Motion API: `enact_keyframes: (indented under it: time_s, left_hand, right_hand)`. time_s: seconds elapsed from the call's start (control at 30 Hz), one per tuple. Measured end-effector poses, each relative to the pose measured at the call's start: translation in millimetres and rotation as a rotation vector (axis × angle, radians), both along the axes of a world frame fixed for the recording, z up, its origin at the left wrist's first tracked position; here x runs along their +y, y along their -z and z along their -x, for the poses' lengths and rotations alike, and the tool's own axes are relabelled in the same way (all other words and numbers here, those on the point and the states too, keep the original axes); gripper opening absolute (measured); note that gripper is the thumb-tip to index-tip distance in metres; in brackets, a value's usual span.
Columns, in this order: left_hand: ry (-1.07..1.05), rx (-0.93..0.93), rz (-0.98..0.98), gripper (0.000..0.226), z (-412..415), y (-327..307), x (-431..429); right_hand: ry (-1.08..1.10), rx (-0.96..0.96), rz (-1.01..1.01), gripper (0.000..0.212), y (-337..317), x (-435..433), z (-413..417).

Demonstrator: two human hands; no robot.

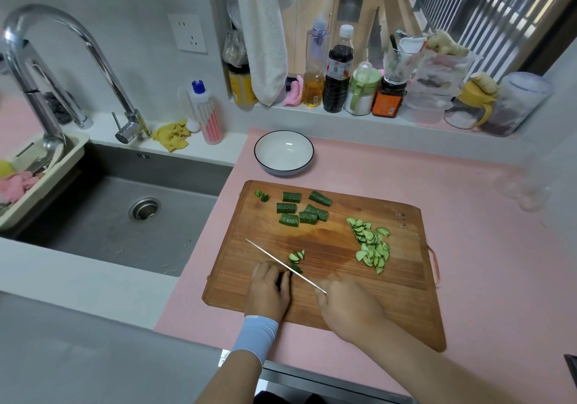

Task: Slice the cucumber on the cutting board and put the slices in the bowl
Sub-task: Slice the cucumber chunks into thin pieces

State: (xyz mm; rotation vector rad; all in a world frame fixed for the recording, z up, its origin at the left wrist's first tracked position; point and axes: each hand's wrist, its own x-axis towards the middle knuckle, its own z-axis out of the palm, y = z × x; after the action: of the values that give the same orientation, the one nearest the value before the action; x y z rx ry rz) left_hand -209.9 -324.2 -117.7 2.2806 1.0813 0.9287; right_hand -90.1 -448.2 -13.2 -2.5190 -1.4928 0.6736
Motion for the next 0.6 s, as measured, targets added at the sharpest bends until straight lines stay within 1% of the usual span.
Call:
enact_keyframes:
  time_s: [0.17,0.3,0.47,0.6]
  left_hand:
    - [-0.002,0.002,-0.005,0.02,-0.3,0.2,-0.2]
    - [0.005,0.004,-0.016,0.02,1.0,0.3,0.2]
    - [0.006,-0.011,-0.01,0.018,0.9,0.6,0.3]
    - [0.011,-0.014,-0.005,0.016,1.1,0.6,0.9]
  right_hand:
    - [0.019,0.025,0.005,0.026,-3.8,-17.6,-5.3]
    - [0.028,0.032,-0.004,0.029,-5.2,-25.2,-6.0]
    - [0.046,0.061,0.045,0.024,-5.7,-20.1,-5.3]
    - [0.07,0.07,0.054,0.025,-2.6,-8.8,-3.9]
